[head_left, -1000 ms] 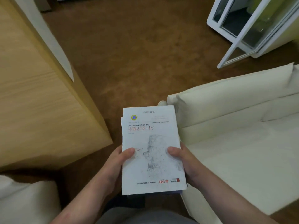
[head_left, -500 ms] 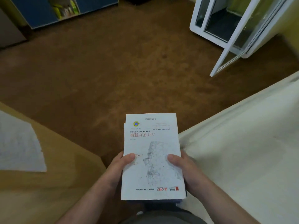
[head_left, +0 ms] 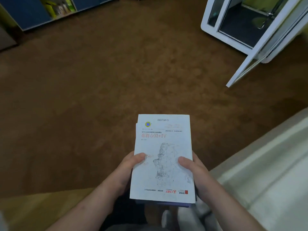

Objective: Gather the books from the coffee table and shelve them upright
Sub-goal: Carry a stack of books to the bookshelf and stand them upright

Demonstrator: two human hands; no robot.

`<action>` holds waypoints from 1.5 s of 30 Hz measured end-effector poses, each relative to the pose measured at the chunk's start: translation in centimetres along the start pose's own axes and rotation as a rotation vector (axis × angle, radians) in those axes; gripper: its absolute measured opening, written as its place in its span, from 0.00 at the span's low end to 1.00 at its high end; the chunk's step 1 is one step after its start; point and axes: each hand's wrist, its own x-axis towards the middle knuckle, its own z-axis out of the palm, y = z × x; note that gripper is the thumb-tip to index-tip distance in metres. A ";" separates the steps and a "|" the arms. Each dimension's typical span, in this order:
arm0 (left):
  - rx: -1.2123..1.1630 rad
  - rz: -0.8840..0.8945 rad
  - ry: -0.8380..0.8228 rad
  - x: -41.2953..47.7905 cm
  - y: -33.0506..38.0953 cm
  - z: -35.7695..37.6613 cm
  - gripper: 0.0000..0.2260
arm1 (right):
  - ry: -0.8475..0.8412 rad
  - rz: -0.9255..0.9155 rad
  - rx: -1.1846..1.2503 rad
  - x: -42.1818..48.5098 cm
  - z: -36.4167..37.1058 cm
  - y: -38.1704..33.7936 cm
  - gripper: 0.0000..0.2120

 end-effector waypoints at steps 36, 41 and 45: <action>-0.799 0.407 0.601 19.3 34.8 -36.3 0.33 | -0.798 0.396 -0.648 55.8 47.6 -25.7 0.30; -0.928 0.463 0.697 18.1 34.1 -39.8 0.36 | -0.891 0.452 -0.795 58.0 54.3 -23.9 0.30; -1.039 0.509 0.803 17.1 33.4 -44.0 0.38 | -1.001 0.475 -0.914 59.6 61.1 -21.4 0.28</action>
